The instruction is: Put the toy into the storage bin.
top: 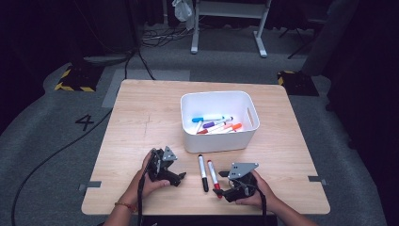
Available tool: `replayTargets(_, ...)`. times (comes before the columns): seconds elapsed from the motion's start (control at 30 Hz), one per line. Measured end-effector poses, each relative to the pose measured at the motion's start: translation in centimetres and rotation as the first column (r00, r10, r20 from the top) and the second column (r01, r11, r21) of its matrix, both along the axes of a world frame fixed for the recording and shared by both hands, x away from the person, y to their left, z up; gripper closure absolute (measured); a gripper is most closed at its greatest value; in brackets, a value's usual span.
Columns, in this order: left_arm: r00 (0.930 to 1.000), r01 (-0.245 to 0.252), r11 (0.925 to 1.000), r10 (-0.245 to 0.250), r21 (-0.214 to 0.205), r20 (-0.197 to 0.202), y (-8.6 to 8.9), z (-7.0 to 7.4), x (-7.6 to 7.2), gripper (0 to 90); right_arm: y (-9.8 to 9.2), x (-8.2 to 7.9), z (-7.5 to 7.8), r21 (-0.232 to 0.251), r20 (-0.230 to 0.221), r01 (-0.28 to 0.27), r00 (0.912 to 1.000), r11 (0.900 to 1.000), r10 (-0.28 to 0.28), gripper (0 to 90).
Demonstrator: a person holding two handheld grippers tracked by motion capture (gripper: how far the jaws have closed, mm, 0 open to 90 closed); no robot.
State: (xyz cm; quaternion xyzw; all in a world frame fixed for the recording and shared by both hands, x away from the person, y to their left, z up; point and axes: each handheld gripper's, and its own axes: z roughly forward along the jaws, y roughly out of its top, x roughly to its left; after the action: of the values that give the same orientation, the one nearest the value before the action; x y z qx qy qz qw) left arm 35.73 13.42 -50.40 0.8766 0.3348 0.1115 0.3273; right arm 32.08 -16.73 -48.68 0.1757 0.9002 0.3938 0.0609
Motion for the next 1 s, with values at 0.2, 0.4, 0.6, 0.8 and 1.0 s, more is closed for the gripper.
replayTargets(0.2,1.0,0.0,1.0,0.0,0.0,0.0,0.0,0.0,0.0,0.1,-0.7,0.9,-0.9,-0.044,0.033,0.055,0.998,0.9975,-0.054,37.6)
replayTargets(0.4,1.0,0.0,1.0,0.0,0.0,0.0,0.0,0.0,0.0,0.1,-3.6,2.7,-1.2,-0.012,0.046,0.144,0.9887,0.9896,-0.143,57.4)
replayTargets(0.6,1.0,-0.001,1.0,0.001,0.0,0.0,0.0,0.0,0.0,0.2,-5.4,3.9,-1.1,-0.008,0.045,0.133,0.9902,0.9911,-0.132,74.5)
replayTargets(0.8,1.0,0.0,1.0,0.0,-0.001,0.0,0.0,0.0,0.0,0.1,-5.8,4.2,-1.1,-0.015,0.079,0.141,0.9871,0.9899,-0.139,75.2)
replayTargets(1.0,1.0,0.0,1.0,0.0,-0.001,-0.001,0.0,0.0,0.0,0.1,-6.5,4.1,-0.6,-0.004,0.095,0.129,0.9872,0.9916,-0.128,75.3)
